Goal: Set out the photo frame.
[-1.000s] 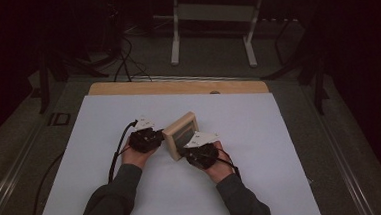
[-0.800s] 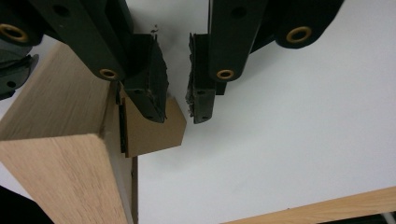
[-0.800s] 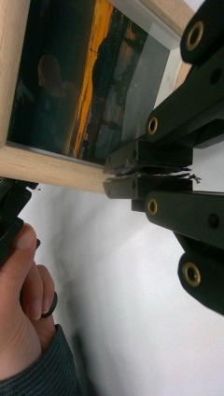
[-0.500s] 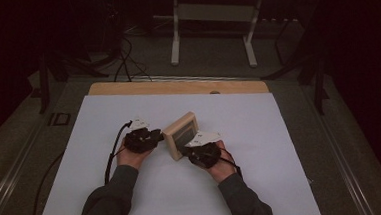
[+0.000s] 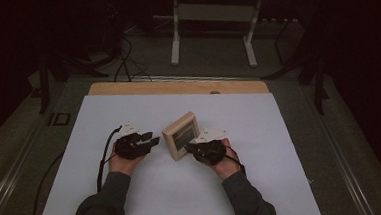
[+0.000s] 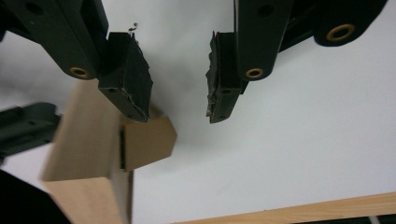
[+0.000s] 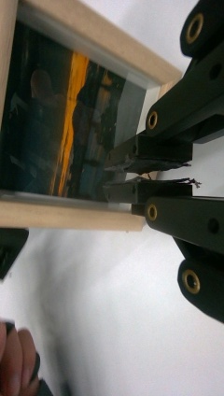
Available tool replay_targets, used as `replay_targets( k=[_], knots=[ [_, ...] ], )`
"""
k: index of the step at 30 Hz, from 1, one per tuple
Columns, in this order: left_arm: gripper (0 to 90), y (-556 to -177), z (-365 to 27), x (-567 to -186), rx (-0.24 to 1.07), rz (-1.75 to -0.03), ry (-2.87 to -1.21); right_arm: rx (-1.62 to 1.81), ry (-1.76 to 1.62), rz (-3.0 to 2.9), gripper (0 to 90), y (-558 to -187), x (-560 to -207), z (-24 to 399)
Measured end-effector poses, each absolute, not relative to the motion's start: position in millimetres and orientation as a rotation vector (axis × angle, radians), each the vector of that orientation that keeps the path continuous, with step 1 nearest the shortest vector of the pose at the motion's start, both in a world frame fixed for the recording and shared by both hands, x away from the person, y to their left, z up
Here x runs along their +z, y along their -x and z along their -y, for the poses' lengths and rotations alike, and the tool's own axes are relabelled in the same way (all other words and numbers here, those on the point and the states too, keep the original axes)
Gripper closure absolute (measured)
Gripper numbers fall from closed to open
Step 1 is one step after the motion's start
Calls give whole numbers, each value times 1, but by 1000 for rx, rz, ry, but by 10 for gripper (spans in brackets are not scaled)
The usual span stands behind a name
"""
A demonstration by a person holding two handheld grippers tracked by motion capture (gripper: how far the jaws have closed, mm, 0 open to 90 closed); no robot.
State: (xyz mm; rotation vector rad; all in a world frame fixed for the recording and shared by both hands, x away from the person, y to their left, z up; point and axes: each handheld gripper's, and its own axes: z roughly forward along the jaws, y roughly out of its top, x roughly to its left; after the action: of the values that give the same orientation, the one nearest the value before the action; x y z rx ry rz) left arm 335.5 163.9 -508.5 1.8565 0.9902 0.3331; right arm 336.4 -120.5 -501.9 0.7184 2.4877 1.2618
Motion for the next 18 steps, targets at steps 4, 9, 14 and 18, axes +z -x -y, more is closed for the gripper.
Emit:
replay_targets(
  k=[4, 9, 14, 18],
  knots=[
    [574, -330, -164, -505, 334, -965, -1850, 1261, -728, -2482, 830, -338, -502, 123],
    [540, -323, -163, -499, 333, -935, -1836, 1254, -747, -2472, 826, -340, -501, 128],
    [519, -318, -156, -496, 330, -893, -1834, 1247, -763, -2462, 822, -343, -501, 132],
    [498, -316, -151, -495, 334, -879, -1836, 1248, -772, -2455, 815, -344, -502, 134]
  ],
)
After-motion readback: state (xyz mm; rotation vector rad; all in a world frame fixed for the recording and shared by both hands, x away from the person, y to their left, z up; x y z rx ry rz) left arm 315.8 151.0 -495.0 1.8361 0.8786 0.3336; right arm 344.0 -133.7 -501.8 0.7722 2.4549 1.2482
